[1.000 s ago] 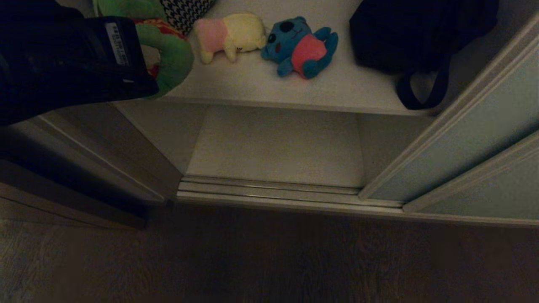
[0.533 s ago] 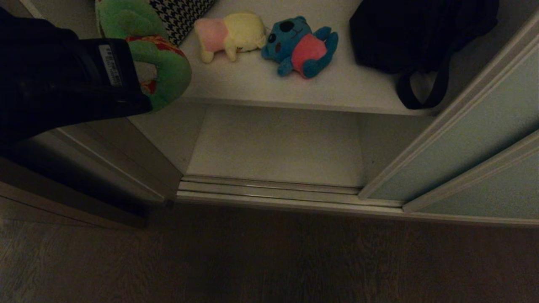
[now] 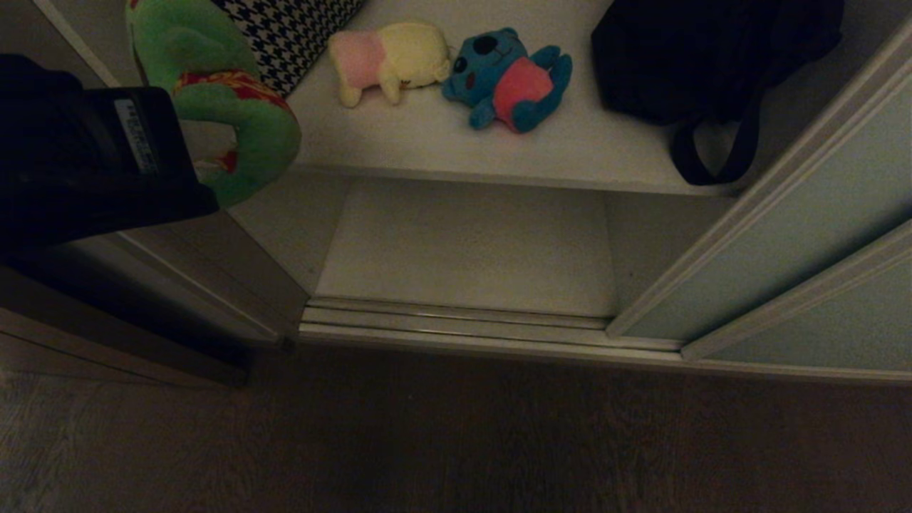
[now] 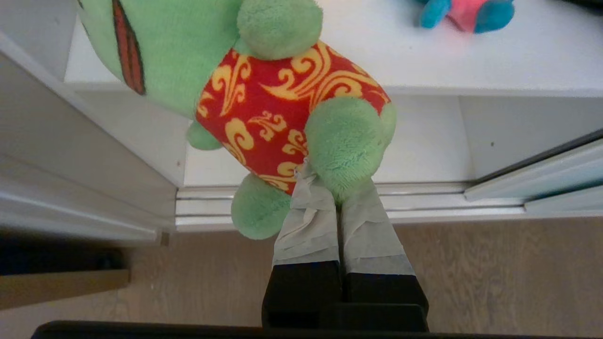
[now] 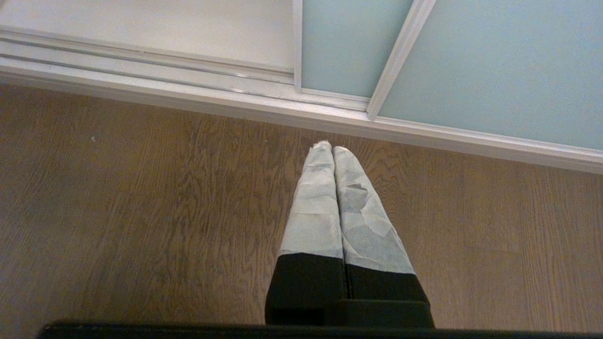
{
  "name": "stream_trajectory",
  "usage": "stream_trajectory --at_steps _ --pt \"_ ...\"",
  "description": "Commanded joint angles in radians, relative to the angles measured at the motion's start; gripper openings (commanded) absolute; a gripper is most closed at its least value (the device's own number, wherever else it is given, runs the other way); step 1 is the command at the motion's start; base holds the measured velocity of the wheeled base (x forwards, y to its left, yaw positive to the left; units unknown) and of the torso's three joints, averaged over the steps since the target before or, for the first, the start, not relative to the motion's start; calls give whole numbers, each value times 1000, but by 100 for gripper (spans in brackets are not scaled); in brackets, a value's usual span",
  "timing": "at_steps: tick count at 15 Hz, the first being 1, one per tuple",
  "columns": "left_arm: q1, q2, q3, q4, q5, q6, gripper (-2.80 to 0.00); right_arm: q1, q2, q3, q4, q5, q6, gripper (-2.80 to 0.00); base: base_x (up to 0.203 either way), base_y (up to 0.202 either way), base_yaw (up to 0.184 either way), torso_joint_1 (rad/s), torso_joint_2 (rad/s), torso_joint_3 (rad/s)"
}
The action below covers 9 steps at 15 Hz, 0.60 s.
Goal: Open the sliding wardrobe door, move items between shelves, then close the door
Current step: Place the green doll on the lower shelf
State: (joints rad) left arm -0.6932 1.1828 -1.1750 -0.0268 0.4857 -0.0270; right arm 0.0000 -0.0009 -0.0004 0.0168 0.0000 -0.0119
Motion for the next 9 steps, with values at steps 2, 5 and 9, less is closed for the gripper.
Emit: stream_trajectory --at_steps 2,5,9 --pt "6 -40 50 1 8 -9 -280 0 1 -1 0 0 -1 -280 0 0 0 0 0 0" --pt "69 -102 146 0 15 -11 -280 0 1 0 0 0 0 -280 0 0 0 0 0 0" --pt "157 -224 238 53 15 -20 -280 0 1 0 0 0 0 -280 0 0 0 0 0 0"
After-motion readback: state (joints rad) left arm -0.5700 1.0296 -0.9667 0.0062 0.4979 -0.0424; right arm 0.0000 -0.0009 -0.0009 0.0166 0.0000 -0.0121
